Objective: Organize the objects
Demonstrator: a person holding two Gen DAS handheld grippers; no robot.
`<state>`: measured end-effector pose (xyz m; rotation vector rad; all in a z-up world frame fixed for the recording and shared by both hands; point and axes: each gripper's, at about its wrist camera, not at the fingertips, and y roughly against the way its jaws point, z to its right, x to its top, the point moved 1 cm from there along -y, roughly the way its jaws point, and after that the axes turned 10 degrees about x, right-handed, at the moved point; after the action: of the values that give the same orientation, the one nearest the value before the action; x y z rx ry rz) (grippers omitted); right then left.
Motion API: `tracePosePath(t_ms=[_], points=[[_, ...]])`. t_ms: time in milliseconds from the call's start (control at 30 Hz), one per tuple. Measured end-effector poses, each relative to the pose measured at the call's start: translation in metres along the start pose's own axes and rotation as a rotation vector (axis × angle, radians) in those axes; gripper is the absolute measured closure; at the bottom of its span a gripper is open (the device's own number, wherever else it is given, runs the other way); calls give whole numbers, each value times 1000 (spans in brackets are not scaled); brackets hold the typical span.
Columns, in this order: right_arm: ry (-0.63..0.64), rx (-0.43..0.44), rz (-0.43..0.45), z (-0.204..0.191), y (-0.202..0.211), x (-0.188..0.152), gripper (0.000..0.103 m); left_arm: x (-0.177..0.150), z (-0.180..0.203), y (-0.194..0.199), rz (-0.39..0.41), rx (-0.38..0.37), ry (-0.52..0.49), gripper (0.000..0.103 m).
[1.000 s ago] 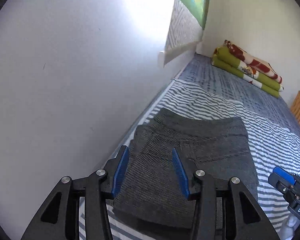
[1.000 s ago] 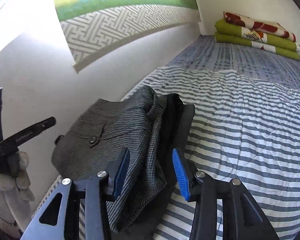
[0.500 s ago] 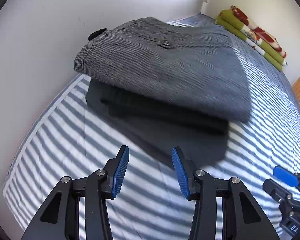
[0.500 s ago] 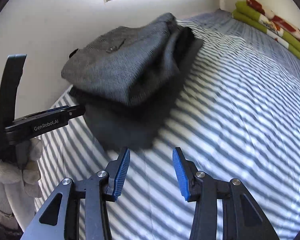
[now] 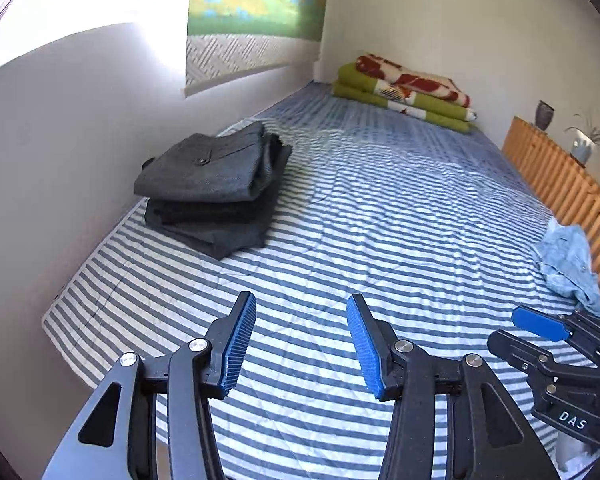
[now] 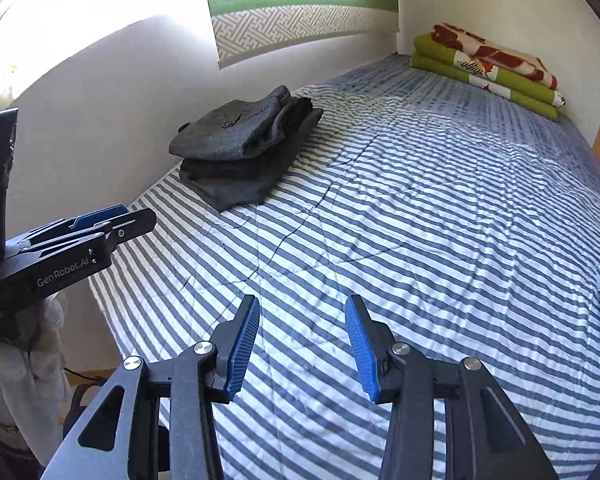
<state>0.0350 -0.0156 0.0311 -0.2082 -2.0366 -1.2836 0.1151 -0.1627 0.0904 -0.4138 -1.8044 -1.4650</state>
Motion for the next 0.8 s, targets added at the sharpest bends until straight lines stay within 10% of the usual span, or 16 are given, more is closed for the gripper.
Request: tracePosePath(t_ms=[400,800], points=[[-16,-108,172,4,158,-92,59,-77,44,221,140,-85,-68,28],[-63,-157,201,-5,174,-166,50,-151,9,201,54,-22,14,13]])
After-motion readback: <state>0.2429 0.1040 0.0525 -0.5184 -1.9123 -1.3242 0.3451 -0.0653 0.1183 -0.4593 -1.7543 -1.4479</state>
